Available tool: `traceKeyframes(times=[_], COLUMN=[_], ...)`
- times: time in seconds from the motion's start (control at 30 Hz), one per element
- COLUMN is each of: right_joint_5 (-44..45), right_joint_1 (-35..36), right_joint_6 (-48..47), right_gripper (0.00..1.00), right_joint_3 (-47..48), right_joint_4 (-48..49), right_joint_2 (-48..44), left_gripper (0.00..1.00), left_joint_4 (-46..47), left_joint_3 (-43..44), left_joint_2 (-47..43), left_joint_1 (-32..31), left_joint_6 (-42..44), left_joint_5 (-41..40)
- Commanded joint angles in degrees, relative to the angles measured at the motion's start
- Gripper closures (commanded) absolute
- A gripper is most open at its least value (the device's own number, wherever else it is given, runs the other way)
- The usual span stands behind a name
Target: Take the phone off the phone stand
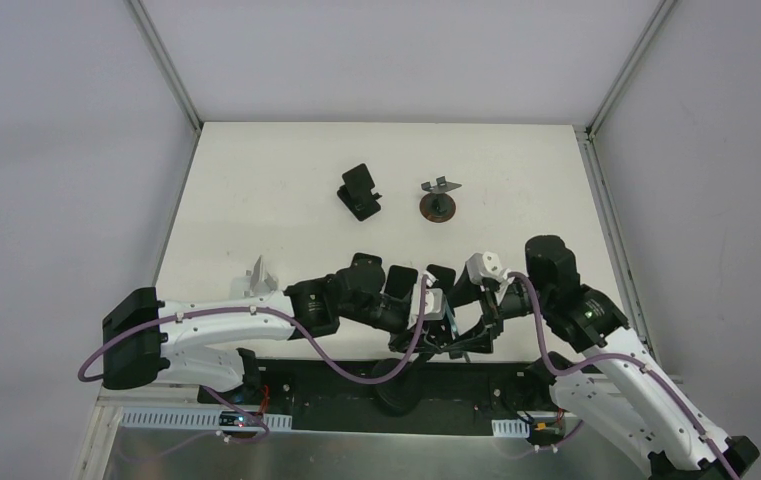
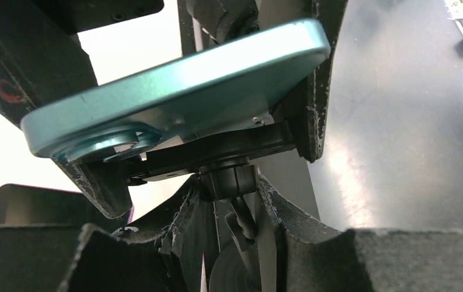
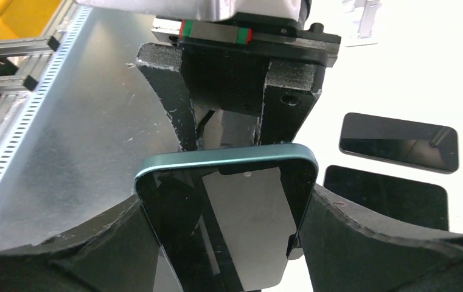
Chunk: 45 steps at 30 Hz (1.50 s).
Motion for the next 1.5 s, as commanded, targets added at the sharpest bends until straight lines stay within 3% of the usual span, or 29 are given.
traceKeyframes(times=[0.0,0.3,0.6,0.93,1.07,1.27,1.37,1.47], right_joint_5=[7.13,2.53,-3.28,-4.52,6.26,37.53,56.08,73.17], right_joint_1=[-3.56,-3.80,0.10,3.20,3.26,3.20,3.21,3.16], right_joint_6=[-6.62,-5.53,1.89,8.22,18.56,36.73,47.13,54.33], right_gripper=[1.00,1.00,1.00,1.00,1.00,1.00,1.00,1.00], right_joint_3=[2.27,4.58,6.65,7.65,5.33,3.93,6.62,12.34], right_joint_4=[0.91,-2.09,-2.39,-1.30,7.61,12.11,6.88,-4.30], right_joint_2=[2.18,1.36,-5.49,-11.86,-13.78,-13.12,-9.20,-1.48], left_gripper=[1.00,1.00,1.00,1.00,1.00,1.00,1.00,1.00], left_joint_4=[3.82,3.77,3.51,2.88,2.34,0.51,-1.59,-4.47], left_joint_3=[1.74,1.41,-0.16,-3.82,-5.04,-6.90,-7.64,-7.34], left_joint_2=[-1.78,-2.13,-4.23,-7.58,-9.56,-15.35,-18.56,-20.60], left_joint_1=[-6.12,-6.21,-3.89,0.00,0.07,0.09,0.07,0.07], left_joint_6=[-0.38,-0.38,-0.15,-0.99,-0.99,-4.96,-5.19,-5.37], left_joint_5=[20.47,18.84,3.00,-1.81,-3.91,-10.59,-15.45,-19.72])
